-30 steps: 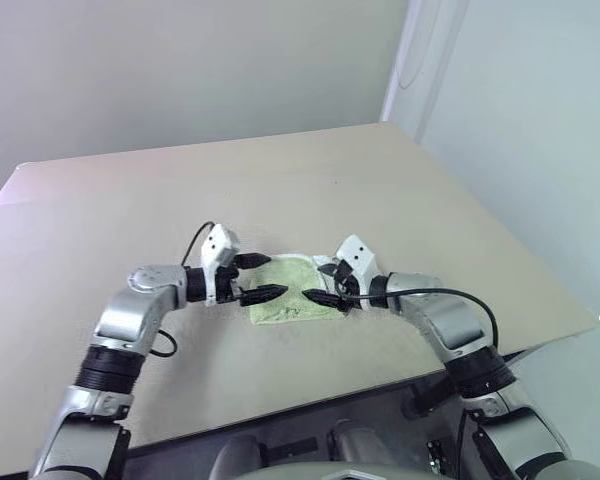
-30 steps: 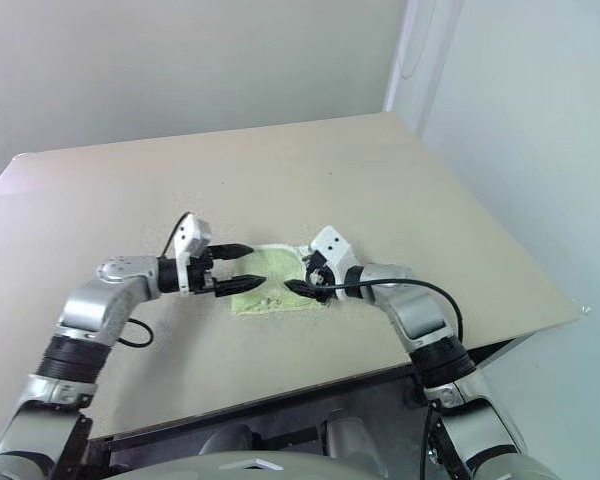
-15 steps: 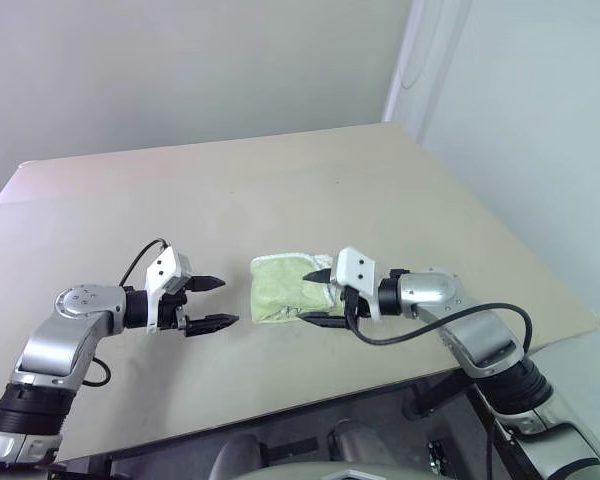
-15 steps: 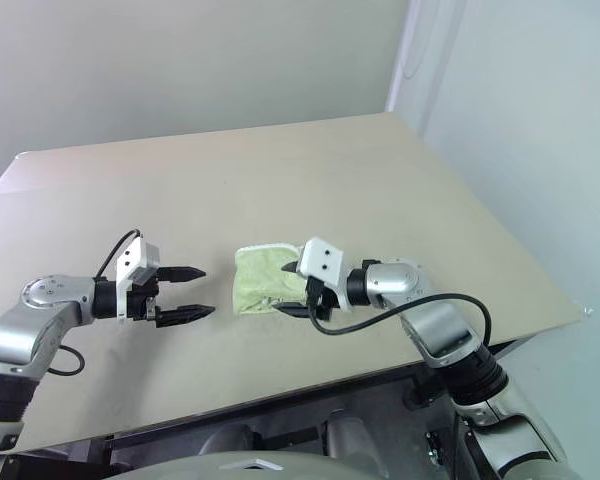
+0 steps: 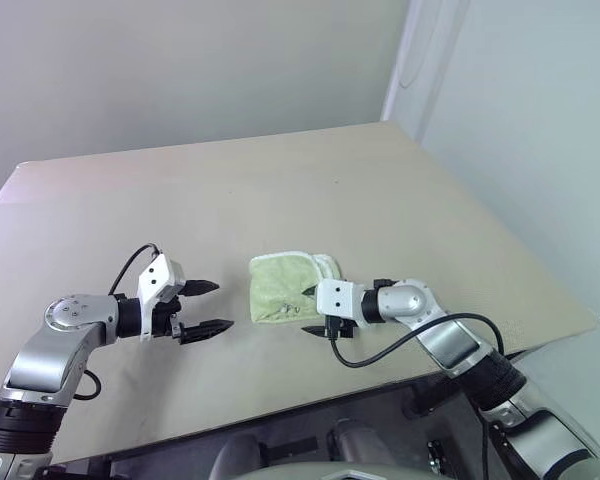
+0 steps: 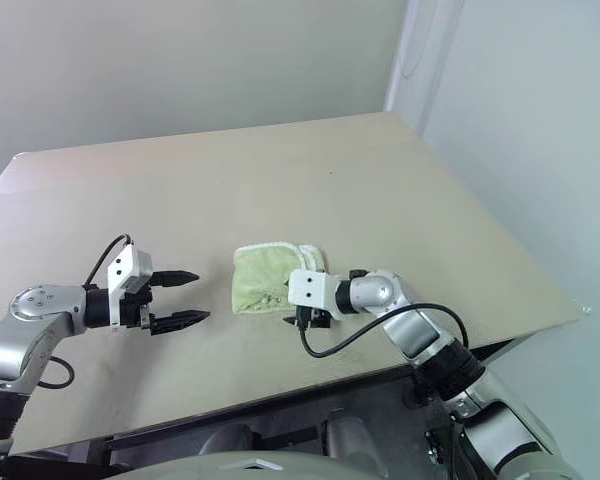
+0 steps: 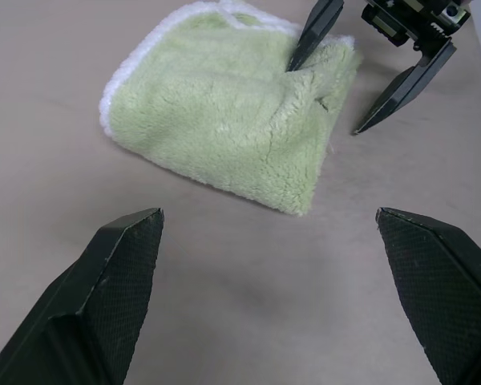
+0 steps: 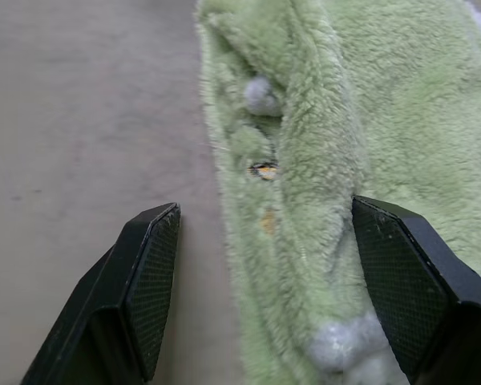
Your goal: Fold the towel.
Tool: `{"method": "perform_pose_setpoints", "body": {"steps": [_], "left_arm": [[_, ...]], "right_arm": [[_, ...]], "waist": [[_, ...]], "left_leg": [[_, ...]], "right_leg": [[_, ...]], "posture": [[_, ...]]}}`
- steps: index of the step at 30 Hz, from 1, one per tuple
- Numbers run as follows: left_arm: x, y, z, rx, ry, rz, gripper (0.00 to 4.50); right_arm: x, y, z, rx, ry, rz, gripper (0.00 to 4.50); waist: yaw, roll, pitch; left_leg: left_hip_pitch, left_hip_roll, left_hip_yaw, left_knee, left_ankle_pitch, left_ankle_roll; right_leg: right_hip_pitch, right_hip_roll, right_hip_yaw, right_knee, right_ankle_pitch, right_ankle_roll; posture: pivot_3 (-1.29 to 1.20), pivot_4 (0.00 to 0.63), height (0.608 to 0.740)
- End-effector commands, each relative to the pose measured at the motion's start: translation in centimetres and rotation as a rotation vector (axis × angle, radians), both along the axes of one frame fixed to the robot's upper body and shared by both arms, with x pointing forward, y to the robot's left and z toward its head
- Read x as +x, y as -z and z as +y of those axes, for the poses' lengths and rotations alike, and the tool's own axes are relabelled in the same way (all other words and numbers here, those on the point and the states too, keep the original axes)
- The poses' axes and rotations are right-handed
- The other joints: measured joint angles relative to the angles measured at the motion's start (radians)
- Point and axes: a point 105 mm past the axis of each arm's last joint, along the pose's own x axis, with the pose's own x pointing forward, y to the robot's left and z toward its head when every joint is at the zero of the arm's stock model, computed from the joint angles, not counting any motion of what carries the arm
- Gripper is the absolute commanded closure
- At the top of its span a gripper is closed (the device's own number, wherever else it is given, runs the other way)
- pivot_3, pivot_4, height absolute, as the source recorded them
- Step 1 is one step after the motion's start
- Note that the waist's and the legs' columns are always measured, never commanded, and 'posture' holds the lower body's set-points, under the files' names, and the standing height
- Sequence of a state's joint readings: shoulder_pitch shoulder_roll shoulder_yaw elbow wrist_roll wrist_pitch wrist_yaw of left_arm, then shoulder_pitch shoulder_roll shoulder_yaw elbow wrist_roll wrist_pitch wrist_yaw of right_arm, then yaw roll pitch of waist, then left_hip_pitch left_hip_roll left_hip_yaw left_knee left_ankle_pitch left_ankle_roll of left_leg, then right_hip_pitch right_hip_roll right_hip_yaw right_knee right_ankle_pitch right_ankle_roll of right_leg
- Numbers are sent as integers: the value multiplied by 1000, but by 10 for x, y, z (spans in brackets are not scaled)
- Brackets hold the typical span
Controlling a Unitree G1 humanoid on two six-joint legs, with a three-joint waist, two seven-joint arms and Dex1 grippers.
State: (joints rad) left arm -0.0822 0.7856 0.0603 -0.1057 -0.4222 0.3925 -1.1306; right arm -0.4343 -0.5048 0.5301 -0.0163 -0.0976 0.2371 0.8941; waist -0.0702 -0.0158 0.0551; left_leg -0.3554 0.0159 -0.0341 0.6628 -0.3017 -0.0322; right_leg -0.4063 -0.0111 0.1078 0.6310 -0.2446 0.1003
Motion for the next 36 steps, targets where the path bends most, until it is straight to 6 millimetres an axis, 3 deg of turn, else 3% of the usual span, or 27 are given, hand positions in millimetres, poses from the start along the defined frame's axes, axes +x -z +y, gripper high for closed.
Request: {"method": "perform_pose_setpoints", "body": {"steps": [1, 4, 7, 15, 20, 22, 26, 31, 36], "left_arm": [[6, -10, 3, 6, -5, -61, 25], [6, -9, 3, 8, -6, -63, 25], [8, -9, 4, 7, -12, -70, 0], [18, -9, 5, -11, -45, -89, 0], [19, -6, 6, -10, -46, -91, 0], [19, -6, 5, -10, -43, -92, 0], [20, -7, 6, -8, -43, -88, 0], [30, -9, 10, 1, -56, -89, 0], [32, -8, 6, -3, -51, -85, 0]], "right_arm": [[7, -8, 4, 0, -8, -67, 966], [10, -4, 2, -35, -9, -93, 966], [10, -3, 2, -41, -20, -107, 1537], [8, -2, 4, -39, -21, -119, 4391], [12, -2, 5, -34, -2, -143, 4483], [13, -11, 7, 17, 13, -132, 4483], [12, -42, 8, 187, 41, -53, 4483], [15, -100, -5, 473, 108, 80, 4483], [42, -126, -35, 592, 291, 70, 4483]], "waist": [[0, 0, 0], [0, 0, 0], [0, 0, 0], [0, 0, 0], [0, 0, 0], [0, 0, 0], [0, 0, 0], [2, 0, 0], [1, 0, 0]], "left_leg": [[0, 0, 0, 0, 0, 0], [0, 0, 0, 0, 0, 0], [1, 0, 0, 0, 0, 0], [0, 0, 0, 0, 0, 0], [1, 0, 0, 0, 0, 0], [1, 0, 0, 0, 0, 0], [1, 0, 0, 0, 0, 0], [0, 0, -1, 0, 0, 0], [0, 0, -1, 1, 0, 0]], "right_leg": [[0, 0, 0, 0, 0, 0], [0, 0, 0, 0, 0, 0], [1, 0, 0, 0, 0, 0], [1, 0, 0, 0, 0, 0], [1, 0, 0, 0, 0, 0], [1, 0, 0, 1, 0, 0], [1, 0, 0, 1, 0, 0], [1, 0, 0, 1, 1, 0], [1, 0, 0, 1, 1, 0]], "posture": [[0, 0, 740], [0, 0, 740], [0, 0, 740], [0, 0, 740], [0, 0, 740], [0, 0, 740], [0, 0, 740], [0, 0, 740], [0, 0, 740]]}}
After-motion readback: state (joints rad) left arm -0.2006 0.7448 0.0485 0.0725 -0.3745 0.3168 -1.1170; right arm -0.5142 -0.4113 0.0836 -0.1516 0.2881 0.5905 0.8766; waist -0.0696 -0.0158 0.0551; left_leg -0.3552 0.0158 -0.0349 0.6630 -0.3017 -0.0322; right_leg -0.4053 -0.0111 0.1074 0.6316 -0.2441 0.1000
